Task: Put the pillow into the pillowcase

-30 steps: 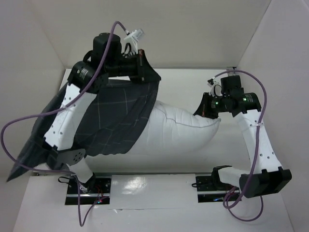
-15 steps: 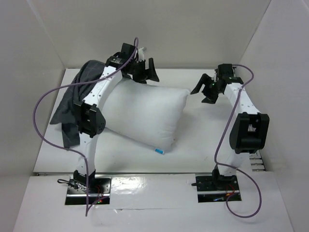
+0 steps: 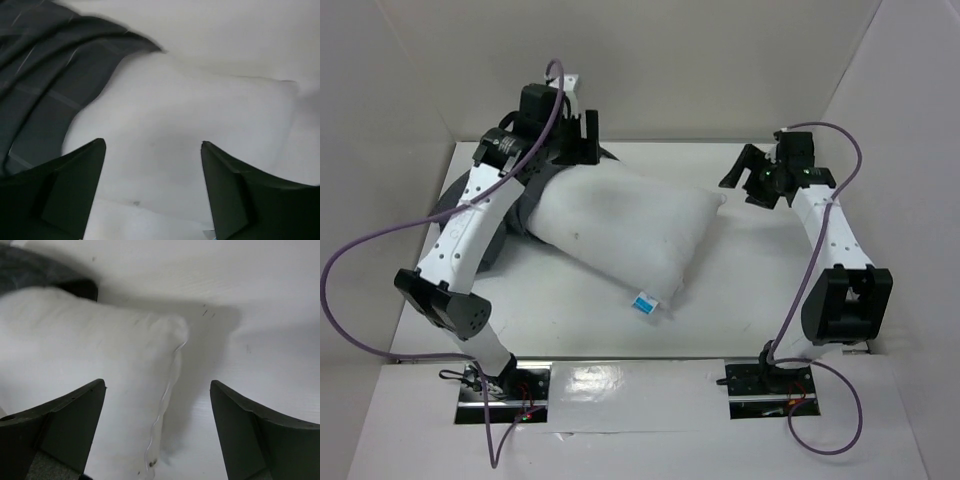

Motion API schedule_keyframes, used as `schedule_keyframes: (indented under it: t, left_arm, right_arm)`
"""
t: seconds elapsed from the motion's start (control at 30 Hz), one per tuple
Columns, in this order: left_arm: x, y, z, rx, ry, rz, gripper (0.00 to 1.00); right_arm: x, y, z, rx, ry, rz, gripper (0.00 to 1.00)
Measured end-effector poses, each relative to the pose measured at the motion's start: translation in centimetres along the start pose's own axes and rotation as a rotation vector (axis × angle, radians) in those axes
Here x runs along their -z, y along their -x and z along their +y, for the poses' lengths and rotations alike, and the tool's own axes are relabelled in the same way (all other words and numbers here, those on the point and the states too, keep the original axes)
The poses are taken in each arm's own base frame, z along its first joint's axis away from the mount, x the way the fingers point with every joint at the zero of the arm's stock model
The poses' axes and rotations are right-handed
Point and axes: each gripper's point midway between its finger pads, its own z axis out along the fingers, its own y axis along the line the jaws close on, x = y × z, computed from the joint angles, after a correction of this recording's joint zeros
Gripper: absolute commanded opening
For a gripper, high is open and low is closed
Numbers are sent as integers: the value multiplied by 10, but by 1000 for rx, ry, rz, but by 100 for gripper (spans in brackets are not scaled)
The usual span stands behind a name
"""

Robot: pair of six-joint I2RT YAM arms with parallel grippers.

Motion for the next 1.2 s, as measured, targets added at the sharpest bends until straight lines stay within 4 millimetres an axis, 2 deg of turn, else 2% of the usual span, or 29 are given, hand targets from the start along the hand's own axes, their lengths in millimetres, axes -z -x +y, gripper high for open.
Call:
schedule_keyframes:
  t: [0.1,0.17,0.2,0.3,0.37,0.47,0.6,0.7,0.73,0.97,1.03,1.13,1.2]
  left_arm:
    - [-21,-40,43,-15,176,100,94]
    - [-32,-68,67,-15,263,176,91]
    - [-40,-91,85,-6,319,239,91]
    - [-44,-130,122,33,448,331,91]
    - [-43,-140,137,60,505,349,91]
    - [-41,-144,149,97,560,335,90]
    - [-40,-143,156,144,589,307,80]
    - [-39,-144,163,180,609,299,77]
    - [-38,-144,165,187,615,295,72]
    - [-22,-133,178,219,668,234,71]
    - [-21,-132,185,239,678,231,67]
    - [-20,-143,201,294,695,249,64]
    - [-19,-154,211,323,704,275,58]
  right_arm:
    - [2,-28,15,46,42,57,94]
    - [1,-48,25,69,77,107,95]
    - [-1,-57,30,76,93,132,95]
    - [-4,-92,45,98,143,220,96]
    - [-5,-114,53,106,166,276,96]
    - [-5,-141,63,119,192,340,96]
    - [-4,-165,67,118,200,397,97]
    - [-3,-167,67,107,196,401,97]
    - [-3,-167,67,107,196,398,97]
    - [-1,-166,68,111,196,391,97]
    - [-1,-167,69,113,199,393,97]
    - [-1,-175,74,131,210,405,97]
    - [-1,-187,82,161,230,424,96]
